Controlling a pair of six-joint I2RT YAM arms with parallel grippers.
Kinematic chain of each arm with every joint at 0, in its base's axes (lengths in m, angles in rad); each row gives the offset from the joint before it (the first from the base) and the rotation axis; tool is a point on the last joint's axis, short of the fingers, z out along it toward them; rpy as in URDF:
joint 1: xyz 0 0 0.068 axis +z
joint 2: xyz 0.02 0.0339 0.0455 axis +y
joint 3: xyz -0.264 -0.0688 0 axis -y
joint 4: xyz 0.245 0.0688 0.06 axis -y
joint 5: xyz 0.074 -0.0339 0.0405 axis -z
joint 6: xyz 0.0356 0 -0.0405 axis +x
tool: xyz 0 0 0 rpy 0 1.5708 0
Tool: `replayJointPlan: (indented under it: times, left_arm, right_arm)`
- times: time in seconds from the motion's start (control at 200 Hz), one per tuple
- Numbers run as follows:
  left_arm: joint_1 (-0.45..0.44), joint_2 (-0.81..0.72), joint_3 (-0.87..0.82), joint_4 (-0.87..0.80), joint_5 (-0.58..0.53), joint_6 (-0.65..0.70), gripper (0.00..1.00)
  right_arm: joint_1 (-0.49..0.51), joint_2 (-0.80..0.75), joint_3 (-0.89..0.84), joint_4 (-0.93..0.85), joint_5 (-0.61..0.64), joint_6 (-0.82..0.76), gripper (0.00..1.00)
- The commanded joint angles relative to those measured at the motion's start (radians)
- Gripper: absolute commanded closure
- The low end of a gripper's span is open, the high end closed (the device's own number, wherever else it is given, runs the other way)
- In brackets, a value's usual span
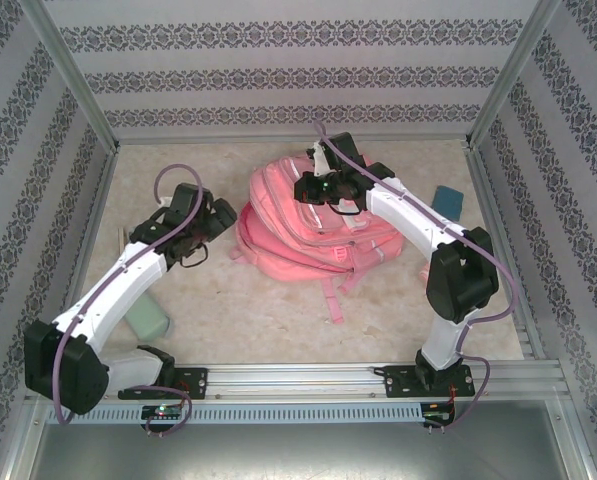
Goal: Pack the student bag
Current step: Pick up the pencil case from the bottom-left of the table.
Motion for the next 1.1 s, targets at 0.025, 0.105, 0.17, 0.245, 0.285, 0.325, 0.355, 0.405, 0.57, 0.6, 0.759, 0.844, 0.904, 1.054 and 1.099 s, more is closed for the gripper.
replayJointPlan:
  times: [0.025,0.105,0.17,0.245,0.285,0.325,0.355,0.405,0.57,0.6,0.759,0.844,0.904,1.054,1.099]
  left_arm:
    - [0.083,-0.037,-0.04,-0.188,-0.065,0.056,0.0]
    - [0.164,-0.04,-0.061,-0.246,-0.064,0.066,0.0]
    - [0.238,-0.031,-0.072,-0.297,-0.06,0.073,0.0]
    - [0.308,-0.024,-0.082,-0.334,-0.074,0.085,0.0]
    - [0.34,-0.024,-0.09,-0.346,-0.088,0.086,0.0]
    - [0.374,-0.022,-0.098,-0.352,-0.09,0.09,0.0]
    - [0.4,-0.02,-0.106,-0.353,-0.095,0.093,0.0]
    - [0.441,-0.013,-0.117,-0.353,-0.108,0.099,0.0]
    - [0.577,0.056,-0.133,-0.364,-0.091,0.13,0.01]
    - [0.602,0.069,-0.139,-0.358,-0.082,0.136,0.0]
    - [0.694,0.115,-0.19,-0.311,-0.007,0.153,0.0]
    - [0.708,0.125,-0.222,-0.276,0.02,0.155,0.01]
    - [0.715,0.136,-0.241,-0.258,0.047,0.156,0.01]
    - [0.727,0.174,-0.276,-0.23,0.06,0.148,0.01]
    - [0.73,0.184,-0.289,-0.212,0.07,0.144,0.01]
  right_arm:
    - [-0.001,0.013,0.014,0.03,0.03,-0.016,1.0]
    - [0.005,0.017,0.029,0.034,0.014,-0.017,1.0]
    - [0.01,0.021,0.042,0.036,0.005,-0.016,1.0]
    - [0.014,0.024,0.054,0.041,-0.004,-0.016,1.0]
    - [0.016,0.027,0.059,0.046,-0.01,-0.013,1.0]
    - [0.017,0.03,0.064,0.048,-0.019,-0.011,1.0]
    - [0.018,0.034,0.069,0.049,-0.023,-0.012,1.0]
    - [0.021,0.038,0.075,0.05,-0.028,-0.011,1.0]
    - [0.022,0.044,0.085,0.055,-0.039,-0.008,1.0]
    - [0.022,0.046,0.085,0.054,-0.04,-0.008,1.0]
    - [0.021,0.048,0.087,0.053,-0.038,-0.006,1.0]
    - [0.021,0.048,0.086,0.054,-0.038,-0.005,1.0]
    - [0.021,0.05,0.088,0.053,-0.037,-0.005,1.0]
    - [0.022,0.054,0.092,0.054,-0.037,0.001,1.0]
    - [0.022,0.053,0.092,0.054,-0.037,0.002,1.0]
